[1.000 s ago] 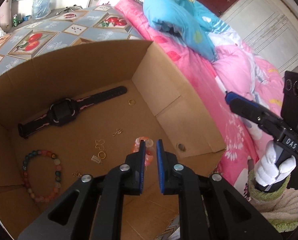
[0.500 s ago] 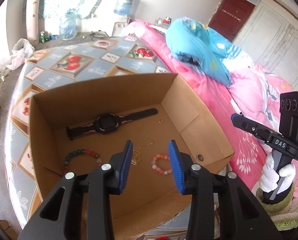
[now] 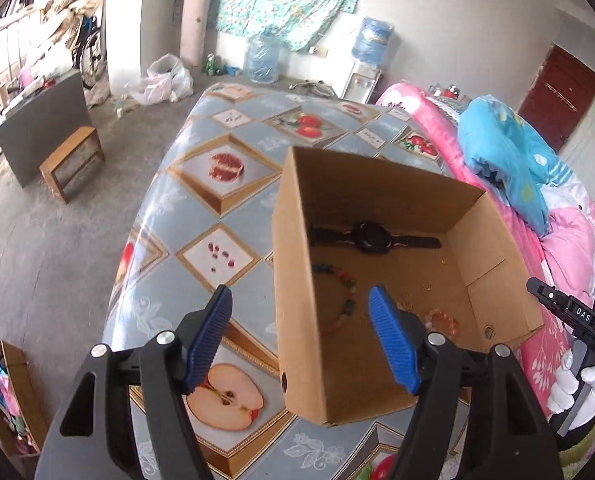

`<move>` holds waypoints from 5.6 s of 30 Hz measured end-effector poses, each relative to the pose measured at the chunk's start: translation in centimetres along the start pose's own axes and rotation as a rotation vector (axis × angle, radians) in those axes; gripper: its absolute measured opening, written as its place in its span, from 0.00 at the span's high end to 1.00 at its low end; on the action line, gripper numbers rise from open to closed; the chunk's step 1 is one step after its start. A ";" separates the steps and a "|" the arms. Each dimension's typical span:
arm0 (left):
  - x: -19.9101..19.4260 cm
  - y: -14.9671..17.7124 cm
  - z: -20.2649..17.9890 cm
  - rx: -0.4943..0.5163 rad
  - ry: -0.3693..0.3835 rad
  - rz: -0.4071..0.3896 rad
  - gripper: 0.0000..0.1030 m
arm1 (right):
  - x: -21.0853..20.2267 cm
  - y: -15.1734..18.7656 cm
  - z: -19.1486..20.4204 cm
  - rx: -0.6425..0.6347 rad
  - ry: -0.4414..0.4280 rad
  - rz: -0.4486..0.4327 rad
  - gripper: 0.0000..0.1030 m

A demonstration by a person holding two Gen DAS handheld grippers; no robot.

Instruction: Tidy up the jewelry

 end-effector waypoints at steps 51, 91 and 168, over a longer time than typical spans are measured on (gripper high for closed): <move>3.3 3.7 -1.8 -0.063 0.075 0.106 0.29 | -0.7 3.0 1.8 0.017 -0.062 0.071 0.47; 1.3 8.2 -5.5 -0.017 0.061 0.136 0.25 | -3.4 5.2 0.3 0.037 -0.016 0.027 0.47; -3.7 17.3 -11.1 0.281 -0.207 -0.236 0.05 | -7.2 16.7 5.1 -0.089 0.307 -0.271 0.15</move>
Point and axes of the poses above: each gripper's, at about its wrist camera, not at the fingertips, and x roughly the way its jaws point, z to its left, y to its underside, the point moved 3 cm from there along x, roughly the way its jaws point, and after that the axes turned 12 degrees about y, right-handed, at the moved point
